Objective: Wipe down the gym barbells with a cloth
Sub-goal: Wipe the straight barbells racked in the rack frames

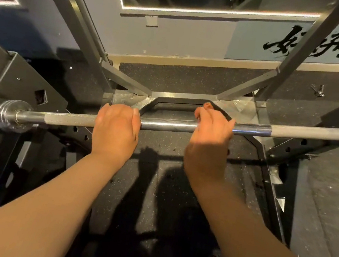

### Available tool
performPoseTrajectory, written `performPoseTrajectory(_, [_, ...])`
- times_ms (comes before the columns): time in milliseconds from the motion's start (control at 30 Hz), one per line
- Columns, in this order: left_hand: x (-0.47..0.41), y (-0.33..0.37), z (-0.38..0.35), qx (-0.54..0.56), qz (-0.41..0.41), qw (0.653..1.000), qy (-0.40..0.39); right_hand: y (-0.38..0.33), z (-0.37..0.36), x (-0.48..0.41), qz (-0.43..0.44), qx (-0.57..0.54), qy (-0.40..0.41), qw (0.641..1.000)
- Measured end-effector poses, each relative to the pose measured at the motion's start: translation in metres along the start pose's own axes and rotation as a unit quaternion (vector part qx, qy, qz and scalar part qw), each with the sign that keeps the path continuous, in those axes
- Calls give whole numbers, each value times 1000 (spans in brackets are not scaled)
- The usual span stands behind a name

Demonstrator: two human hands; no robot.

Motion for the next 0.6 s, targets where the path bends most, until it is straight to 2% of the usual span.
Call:
performPoseTrajectory(133, [-4,2,1,3,13,1000,17,-49,-15,4,125,-12,-81,989])
performPoseTrajectory(200, [-5,-3,-1,19,1,1000,3,-34,-12,-7,200,16,-100,975])
performPoseTrajectory(233, [-5,-5,-1,29,-6,1000,-5,-20,-8,-13,209,18,-96,973])
performPoseTrajectory(267, [-4,-9,-1,35,-5,999,-11,-3,-3,-18,184,15,-87,979])
performPoseTrajectory(333, [-2,-20,0,48,18,999,-1,27,9,-22,76,9,-56,995])
performPoseTrajectory(433, [-2,-32,2,54,37,998,13,10,3,-12,-58,38,0,998])
performPoseTrajectory(500, [-2,-33,3,72,31,997,8,-30,-14,-5,-33,25,-17,999])
performPoseTrajectory(600, [-4,-32,4,80,16,996,20,-82,-39,9,106,-16,-71,992])
Point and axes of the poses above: each hand's wrist, its own x-axis away from the middle knuckle, its own z-axis out of the back of the hand, y = z × x, the point moved 3 cm from there along -x, towards the middle knuckle, and after that the axes turned 5 degrees about x, right-handed, at the moved point
